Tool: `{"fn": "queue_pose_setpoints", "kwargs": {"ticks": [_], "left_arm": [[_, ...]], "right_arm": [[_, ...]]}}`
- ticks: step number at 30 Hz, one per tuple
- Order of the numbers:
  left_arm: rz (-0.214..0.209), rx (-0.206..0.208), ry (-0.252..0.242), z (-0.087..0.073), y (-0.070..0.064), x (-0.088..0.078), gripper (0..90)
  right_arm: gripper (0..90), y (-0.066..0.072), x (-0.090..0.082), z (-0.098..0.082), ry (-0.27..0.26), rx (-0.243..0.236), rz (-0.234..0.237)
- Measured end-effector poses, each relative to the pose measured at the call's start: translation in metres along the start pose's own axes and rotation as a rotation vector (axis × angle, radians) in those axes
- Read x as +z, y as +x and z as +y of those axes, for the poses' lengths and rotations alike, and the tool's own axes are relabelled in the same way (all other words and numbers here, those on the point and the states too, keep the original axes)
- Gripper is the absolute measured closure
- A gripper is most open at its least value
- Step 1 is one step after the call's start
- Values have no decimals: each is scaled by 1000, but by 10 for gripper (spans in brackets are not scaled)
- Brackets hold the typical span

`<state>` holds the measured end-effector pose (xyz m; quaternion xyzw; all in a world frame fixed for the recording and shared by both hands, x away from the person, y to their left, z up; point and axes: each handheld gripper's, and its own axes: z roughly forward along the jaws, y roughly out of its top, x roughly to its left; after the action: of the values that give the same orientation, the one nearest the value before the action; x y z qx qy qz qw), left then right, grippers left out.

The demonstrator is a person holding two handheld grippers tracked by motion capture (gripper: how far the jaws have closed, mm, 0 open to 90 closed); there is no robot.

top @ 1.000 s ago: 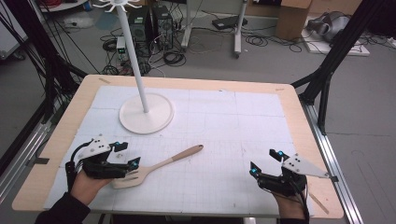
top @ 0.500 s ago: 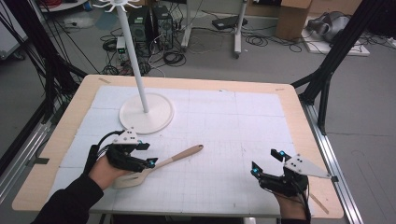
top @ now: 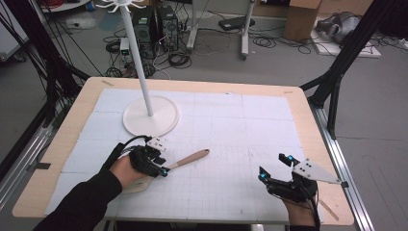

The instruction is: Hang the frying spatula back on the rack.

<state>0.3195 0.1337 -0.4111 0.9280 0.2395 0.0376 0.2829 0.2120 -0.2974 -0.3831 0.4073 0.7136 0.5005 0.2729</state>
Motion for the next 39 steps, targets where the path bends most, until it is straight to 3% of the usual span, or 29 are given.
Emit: {"fn": "queue_pose_setpoints", "kwargs": {"ticks": [4,11,16,19,39], "left_arm": [[-3,-8,5,0,1,2,600],[-11,27,47,0,-2,8,637],[12,45,41,-1,-5,9,673],[13,65,44,-1,-6,9,743],[21,10,33,-1,-6,9,779]], "right_arm": [[170,0,0,0,-5,2,0],[170,-1,-1,1,-5,1,-1],[170,-1,-1,0,-4,0,-5],[171,-1,0,0,-1,4,-6],[171,-2,-1,0,-2,13,-9]]}}
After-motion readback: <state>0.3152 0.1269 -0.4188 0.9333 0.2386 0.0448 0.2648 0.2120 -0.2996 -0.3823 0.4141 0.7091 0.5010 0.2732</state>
